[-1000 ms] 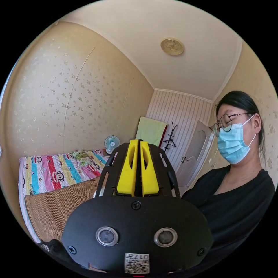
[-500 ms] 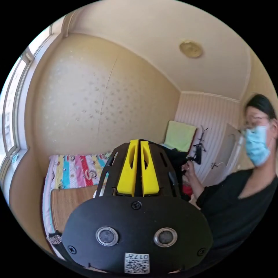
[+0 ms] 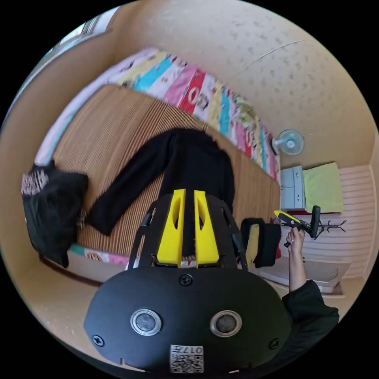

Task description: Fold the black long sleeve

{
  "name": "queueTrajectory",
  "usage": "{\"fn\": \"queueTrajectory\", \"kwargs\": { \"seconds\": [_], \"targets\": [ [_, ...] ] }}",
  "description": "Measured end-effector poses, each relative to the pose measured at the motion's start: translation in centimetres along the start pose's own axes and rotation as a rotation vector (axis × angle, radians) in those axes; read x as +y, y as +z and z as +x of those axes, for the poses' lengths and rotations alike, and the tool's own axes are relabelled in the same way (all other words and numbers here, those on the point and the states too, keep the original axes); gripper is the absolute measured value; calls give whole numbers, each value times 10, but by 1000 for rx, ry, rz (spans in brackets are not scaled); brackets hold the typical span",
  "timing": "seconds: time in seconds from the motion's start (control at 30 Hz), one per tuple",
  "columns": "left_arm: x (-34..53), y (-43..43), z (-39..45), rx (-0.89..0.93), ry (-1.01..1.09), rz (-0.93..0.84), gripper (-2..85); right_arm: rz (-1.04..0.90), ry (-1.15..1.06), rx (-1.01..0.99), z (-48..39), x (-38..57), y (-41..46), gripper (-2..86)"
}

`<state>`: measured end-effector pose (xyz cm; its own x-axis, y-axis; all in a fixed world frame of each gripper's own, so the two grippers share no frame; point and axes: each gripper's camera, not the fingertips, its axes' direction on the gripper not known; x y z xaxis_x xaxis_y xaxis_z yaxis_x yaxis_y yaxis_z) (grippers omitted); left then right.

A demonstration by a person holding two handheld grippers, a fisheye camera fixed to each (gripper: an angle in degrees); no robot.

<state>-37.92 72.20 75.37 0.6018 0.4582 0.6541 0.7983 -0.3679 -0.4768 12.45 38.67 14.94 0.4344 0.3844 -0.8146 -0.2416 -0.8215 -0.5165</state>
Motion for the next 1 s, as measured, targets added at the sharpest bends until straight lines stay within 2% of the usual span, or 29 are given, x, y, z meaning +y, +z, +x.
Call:
{"fn": "queueTrajectory", "kwargs": {
  "seconds": [0.07, 0.17, 0.4, 0.47, 0.53, 0.57, 0.6, 0.63, 0.73, 0.9, 1.0],
  "targets": [
    [21, 55, -29, -23, -37, -128, 53, -110, 39, -115, 25, 25, 55, 17],
    [31, 95, -51, -119, -51, -213, 59, -182, 40, -246, 45, 58, 108, 15],
    [8, 139, -130, -202, -168, -221, 62, -265, -57, -195, 39, 57, 203, 15],
    [8, 150, -161, -187, -227, -222, 62, -284, -98, -173, 30, 58, 236, 13],
    [14, 156, -176, -200, -245, -233, 62, -382, -182, -83, 16, 66, 276, 10],
    [19, 159, -181, -208, -240, -243, 62, -502, -252, 91, 10, 81, 309, 8],
    [21, 159, -184, -209, -234, -248, 62, -509, -360, 172, 7, 98, 318, 6],
    [26, 159, -187, -208, -212, -250, 62, -476, -379, 192, 9, 105, 313, 6],
    [35, 153, -195, -194, -173, -238, 62, -425, -245, 267, 63, 127, 286, 4],
    [39, 154, -210, -122, -171, -202, 64, -301, 154, 102, 210, 178, 234, 3],
    [41, 174, -211, -14, -180, -199, 68, -300, 202, 15, 234, 191, 230, 2]
  ]
}}
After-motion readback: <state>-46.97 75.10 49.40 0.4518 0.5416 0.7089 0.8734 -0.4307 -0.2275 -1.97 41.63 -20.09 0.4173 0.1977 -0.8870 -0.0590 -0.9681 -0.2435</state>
